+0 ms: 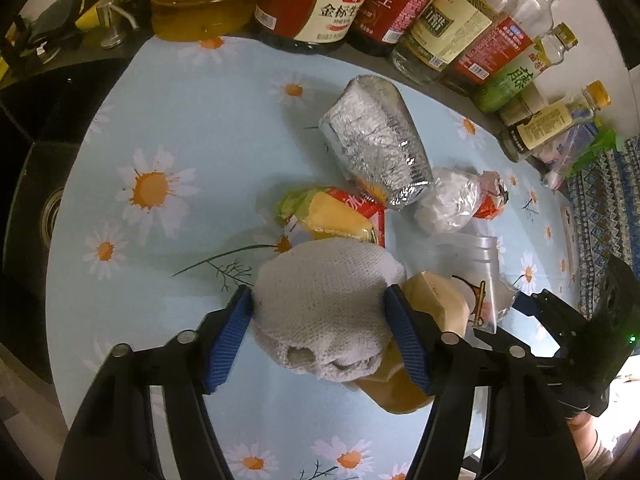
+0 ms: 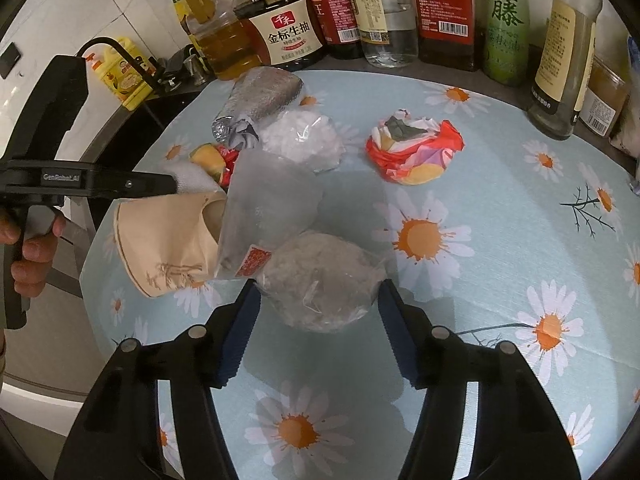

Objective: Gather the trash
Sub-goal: 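Grasp another white knit cloth with the left tool while the right tool grasps the clear plastic bag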

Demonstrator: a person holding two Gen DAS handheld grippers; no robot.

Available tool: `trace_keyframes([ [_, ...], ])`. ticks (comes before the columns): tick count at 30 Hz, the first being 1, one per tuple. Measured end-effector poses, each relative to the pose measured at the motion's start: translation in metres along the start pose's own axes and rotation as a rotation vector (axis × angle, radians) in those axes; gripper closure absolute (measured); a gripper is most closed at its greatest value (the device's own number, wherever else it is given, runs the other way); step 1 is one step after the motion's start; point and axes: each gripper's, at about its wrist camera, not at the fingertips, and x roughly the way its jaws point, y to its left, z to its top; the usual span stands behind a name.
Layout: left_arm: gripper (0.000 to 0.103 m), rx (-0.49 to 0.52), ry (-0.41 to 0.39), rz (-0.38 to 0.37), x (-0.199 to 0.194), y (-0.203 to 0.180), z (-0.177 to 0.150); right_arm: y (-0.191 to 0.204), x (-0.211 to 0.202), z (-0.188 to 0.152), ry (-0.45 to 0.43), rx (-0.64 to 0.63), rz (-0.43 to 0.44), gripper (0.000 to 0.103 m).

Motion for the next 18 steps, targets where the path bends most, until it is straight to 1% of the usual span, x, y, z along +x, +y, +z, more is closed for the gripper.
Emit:
trace_keyframes([
  [2, 0.051, 0.006, 0.004, 0.006, 0.002, 0.0, -0.001, 0.0, -0.001, -0.001, -0.003, 0.003, -0.001, 0.043],
  [7, 0.071, 0.021, -0.018, 0.008, -0.003, -0.002, -0.004, 0.001, -0.007, -0.003, -0.013, 0.011, -0.006, 0.043],
  [10, 0.075, 0.023, -0.036, 0.002, -0.01, -0.002, -0.005, 0.003, -0.013, -0.005, -0.024, 0.013, -0.011, 0.043],
  [18, 0.076, 0.019, -0.087, -0.01, -0.031, 0.003, -0.012, 0.012, -0.026, -0.012, -0.046, 0.016, -0.024, 0.043],
])
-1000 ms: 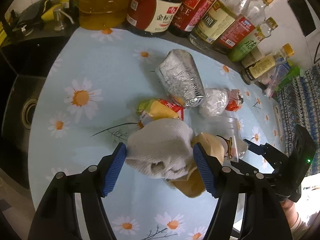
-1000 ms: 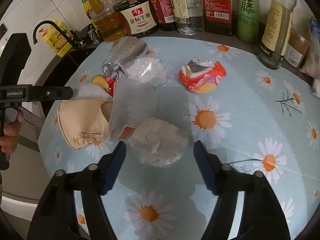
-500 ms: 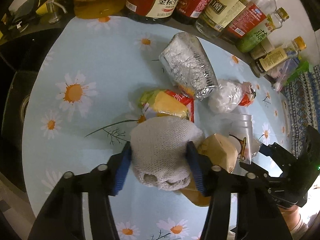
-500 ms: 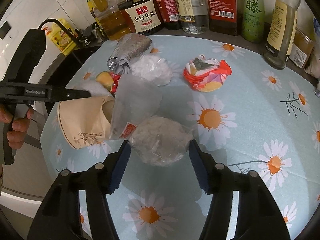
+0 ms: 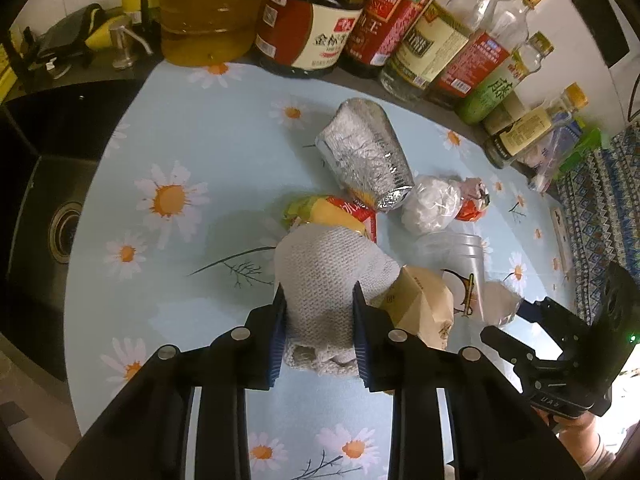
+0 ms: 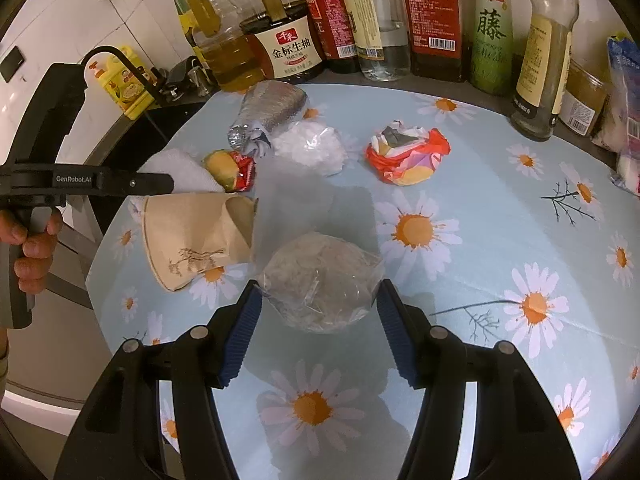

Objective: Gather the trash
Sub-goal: 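Grasp another white knit cloth with the left tool while the right tool grasps the clear plastic bag, then carry the cloth and plastic bag down to the black trash bin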

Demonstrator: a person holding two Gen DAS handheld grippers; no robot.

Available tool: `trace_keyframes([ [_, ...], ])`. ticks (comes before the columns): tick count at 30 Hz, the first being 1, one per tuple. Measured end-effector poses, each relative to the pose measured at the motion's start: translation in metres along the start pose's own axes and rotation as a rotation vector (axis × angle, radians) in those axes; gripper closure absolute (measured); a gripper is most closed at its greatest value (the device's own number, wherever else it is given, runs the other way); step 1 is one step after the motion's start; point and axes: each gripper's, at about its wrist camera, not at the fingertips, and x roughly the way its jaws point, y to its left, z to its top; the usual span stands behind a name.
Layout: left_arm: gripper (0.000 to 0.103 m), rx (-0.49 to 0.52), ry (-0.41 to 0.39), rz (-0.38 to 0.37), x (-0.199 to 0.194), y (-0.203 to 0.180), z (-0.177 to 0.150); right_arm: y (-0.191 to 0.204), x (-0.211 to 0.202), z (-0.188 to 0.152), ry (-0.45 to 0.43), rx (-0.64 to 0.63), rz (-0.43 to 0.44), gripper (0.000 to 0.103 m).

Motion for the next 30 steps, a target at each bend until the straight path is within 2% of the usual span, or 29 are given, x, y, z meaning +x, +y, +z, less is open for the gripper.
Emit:
trace_keyframes([
  [15, 0.076, -0.016, -0.078, -0.025, -0.046, 0.021, -0.031, 0.043, -0.021, -0.021, -0.022, -0.015, -0.014, 0.043],
  [30, 0.076, -0.063, -0.081, -0.054, -0.073, 0.06, -0.102, 0.107, -0.027, -0.058, -0.022, -0.042, 0.007, 0.043],
])
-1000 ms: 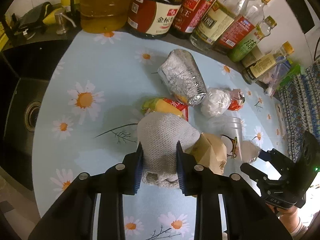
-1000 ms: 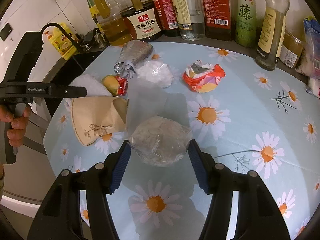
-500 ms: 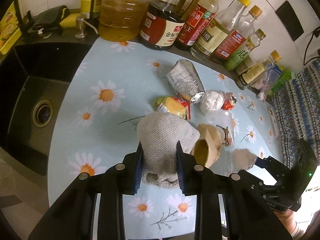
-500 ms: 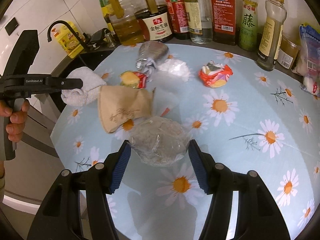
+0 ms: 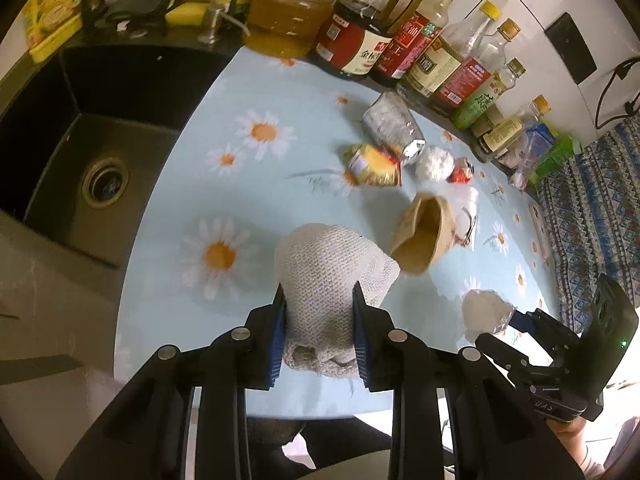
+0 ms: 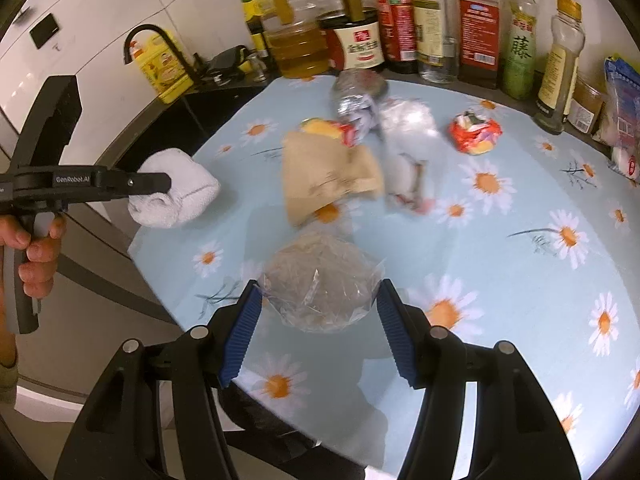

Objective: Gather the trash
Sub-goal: 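Carry the cloth and plastic bag down to the black trash bin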

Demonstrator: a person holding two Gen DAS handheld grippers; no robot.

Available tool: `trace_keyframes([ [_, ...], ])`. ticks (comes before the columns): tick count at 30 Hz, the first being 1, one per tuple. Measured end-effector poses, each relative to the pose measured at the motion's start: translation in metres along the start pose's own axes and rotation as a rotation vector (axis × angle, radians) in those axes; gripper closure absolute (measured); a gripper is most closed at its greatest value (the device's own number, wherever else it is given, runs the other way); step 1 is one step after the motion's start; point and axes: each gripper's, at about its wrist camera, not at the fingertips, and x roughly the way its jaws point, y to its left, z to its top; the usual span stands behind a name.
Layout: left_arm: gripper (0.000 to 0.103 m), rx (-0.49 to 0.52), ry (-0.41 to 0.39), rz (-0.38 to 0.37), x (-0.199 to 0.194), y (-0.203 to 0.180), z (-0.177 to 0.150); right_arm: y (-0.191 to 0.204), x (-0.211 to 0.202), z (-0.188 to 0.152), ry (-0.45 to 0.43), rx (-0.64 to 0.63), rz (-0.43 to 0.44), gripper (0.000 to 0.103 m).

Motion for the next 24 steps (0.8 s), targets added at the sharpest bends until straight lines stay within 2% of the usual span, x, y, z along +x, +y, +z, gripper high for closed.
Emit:
trace_keyframes([
  [14, 0.076, 0.007, 0.024, -0.03, -0.031, 0.029, -0.074, 0.082, 0.008, -0.048, 0.05, -0.079, 0.06, 0.043],
  [24, 0.076, 0.005, 0.107, -0.042, -0.022, 0.045, -0.127, 0.116, 0.024, -0.077, 0.121, -0.112, 0.088, 0.043],
])
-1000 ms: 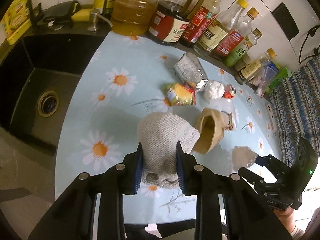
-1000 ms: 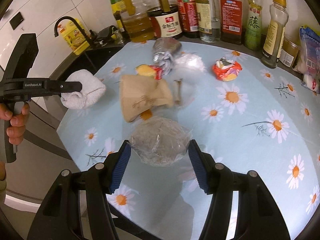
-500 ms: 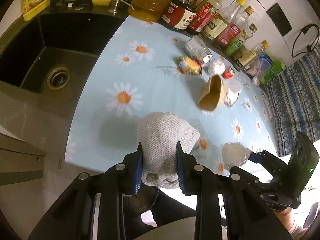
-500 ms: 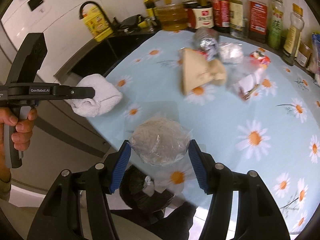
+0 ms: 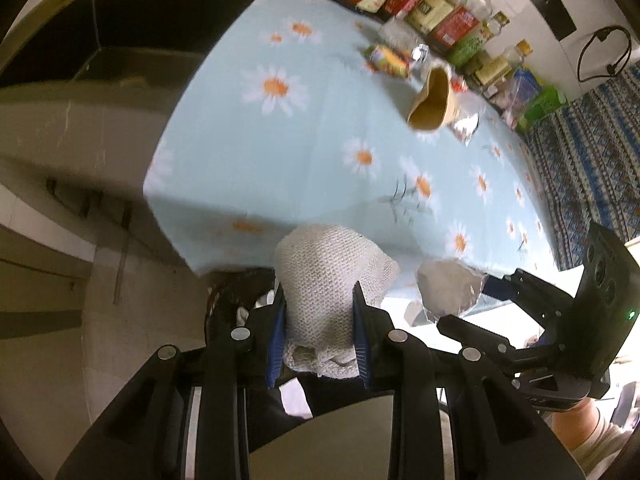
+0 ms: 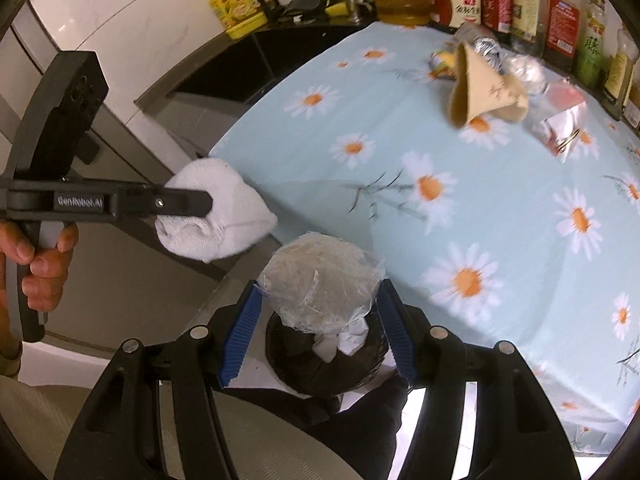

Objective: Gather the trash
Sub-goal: 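Carry the cloth and plastic bag down to the black trash bin, then open the left tool over the bin while the right tool drops the plastic bag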

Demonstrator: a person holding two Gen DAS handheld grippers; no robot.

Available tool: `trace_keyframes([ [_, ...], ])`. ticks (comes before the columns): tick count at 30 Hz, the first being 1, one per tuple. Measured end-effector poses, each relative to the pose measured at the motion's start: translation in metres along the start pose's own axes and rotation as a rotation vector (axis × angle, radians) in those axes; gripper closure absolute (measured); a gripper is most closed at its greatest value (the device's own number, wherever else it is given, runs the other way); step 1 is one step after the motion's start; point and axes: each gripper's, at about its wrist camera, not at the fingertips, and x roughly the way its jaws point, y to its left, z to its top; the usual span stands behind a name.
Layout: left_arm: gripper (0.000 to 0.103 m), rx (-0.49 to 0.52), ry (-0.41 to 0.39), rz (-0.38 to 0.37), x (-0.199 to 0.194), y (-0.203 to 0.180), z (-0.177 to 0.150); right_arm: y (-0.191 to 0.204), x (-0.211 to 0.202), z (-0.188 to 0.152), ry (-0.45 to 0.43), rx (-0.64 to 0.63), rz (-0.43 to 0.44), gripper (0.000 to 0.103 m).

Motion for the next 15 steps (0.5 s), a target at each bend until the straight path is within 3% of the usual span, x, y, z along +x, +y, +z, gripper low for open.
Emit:
trace_keyframes([
  [15, 0.076, -0.073, 0.167, 0.028, 0.053, 0.031, -0.055, 0.003, 0.053, -0.035, 0.145, 0.068, 0.05, 0.043],
])
